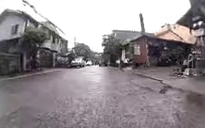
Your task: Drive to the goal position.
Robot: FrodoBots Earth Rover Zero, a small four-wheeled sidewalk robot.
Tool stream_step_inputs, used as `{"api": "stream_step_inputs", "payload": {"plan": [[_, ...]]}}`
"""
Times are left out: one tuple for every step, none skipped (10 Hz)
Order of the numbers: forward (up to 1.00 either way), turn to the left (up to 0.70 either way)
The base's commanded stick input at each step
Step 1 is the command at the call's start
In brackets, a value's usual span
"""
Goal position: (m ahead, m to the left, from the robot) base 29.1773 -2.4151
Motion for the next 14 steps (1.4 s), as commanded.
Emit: {"api": "stream_step_inputs", "payload": {"plan": [[0.00, 0.00], [0.00, 0.00], [0.00, 0.00], [0.00, 0.00], [0.00, 0.00], [0.00, 0.00], [0.00, 0.00], [0.00, 0.00], [0.00, 0.00], [0.03, 0.00], [1.00, 0.00], [1.00, 0.00], [1.00, 0.00], [1.00, 0.00]]}}
